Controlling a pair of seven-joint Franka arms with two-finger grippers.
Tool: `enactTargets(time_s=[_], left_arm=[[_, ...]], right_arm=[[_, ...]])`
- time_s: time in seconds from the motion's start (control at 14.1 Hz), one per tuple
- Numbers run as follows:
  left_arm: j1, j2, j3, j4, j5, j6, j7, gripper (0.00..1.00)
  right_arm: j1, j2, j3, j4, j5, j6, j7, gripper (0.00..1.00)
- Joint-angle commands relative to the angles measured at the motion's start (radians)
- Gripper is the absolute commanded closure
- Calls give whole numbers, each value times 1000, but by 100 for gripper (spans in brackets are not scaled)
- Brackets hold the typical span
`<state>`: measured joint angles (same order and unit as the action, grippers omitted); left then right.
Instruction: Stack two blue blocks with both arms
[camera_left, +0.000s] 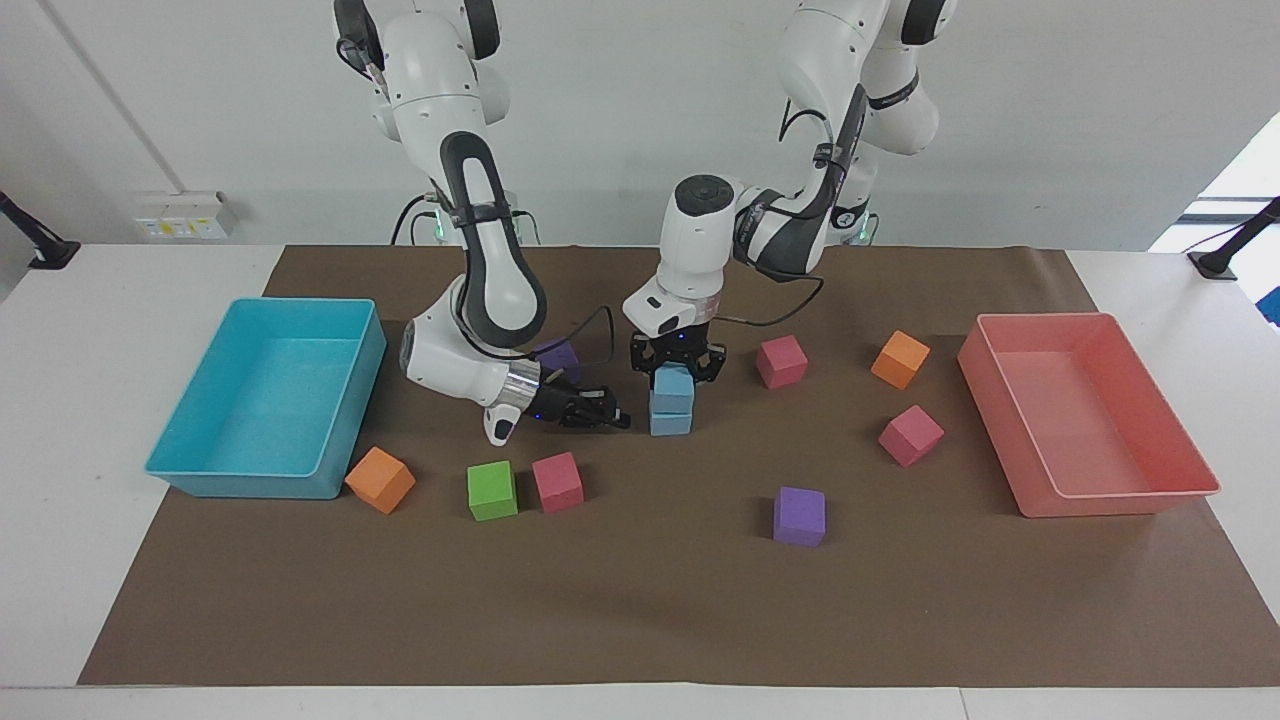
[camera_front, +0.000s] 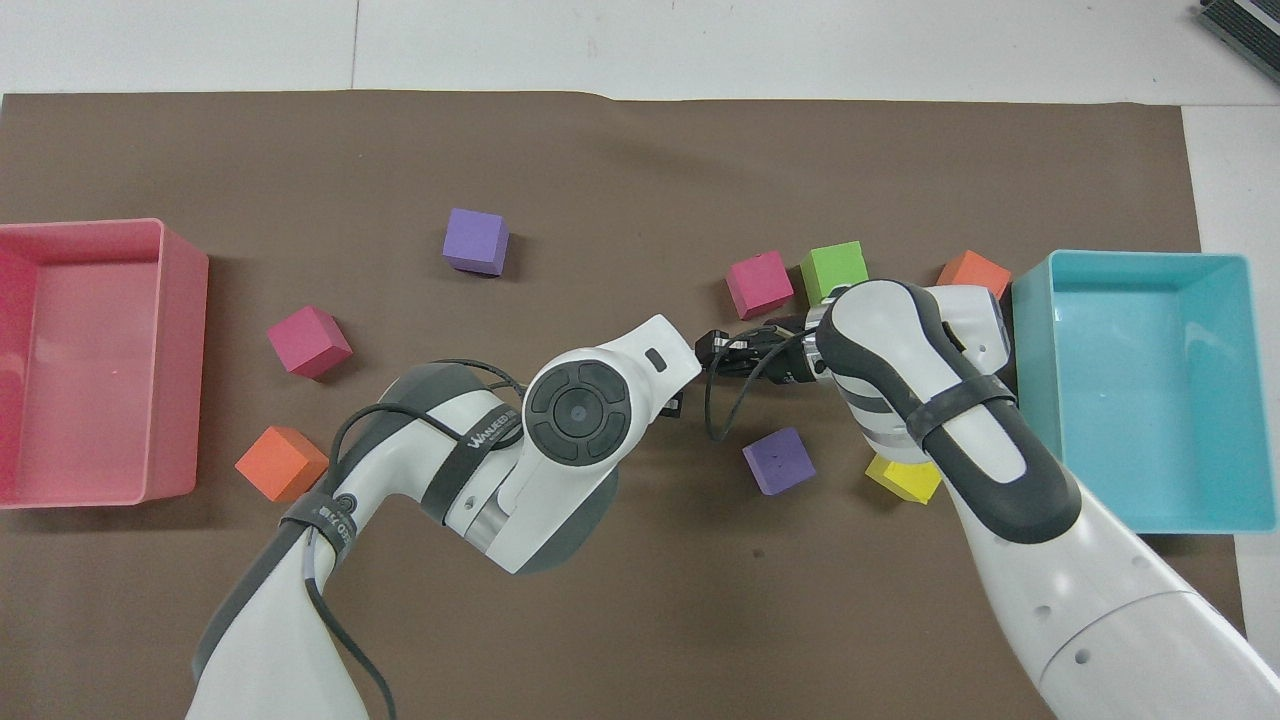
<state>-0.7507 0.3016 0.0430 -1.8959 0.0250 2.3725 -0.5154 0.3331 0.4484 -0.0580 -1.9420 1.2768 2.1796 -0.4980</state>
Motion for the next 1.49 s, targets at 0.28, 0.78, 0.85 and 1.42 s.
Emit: enactTargets(time_s=[0.28,0.78,0.85,1.42], left_arm=[[-13,-19,15,-43,24,42,-25,81],[-12,-18,14,-43,26,51,-17,74],[-12,-18,14,-43,26,51,-14,71],[-9,-18,12,-43,15,50,-26,0]], right_arm=[[-2,0,6,-9,41,17,-27,100],[-2,0,6,-9,41,17,-27,100],[-2,0,4,-9,41,17,-27,100],[-2,0,6,-9,41,17,-27,100]])
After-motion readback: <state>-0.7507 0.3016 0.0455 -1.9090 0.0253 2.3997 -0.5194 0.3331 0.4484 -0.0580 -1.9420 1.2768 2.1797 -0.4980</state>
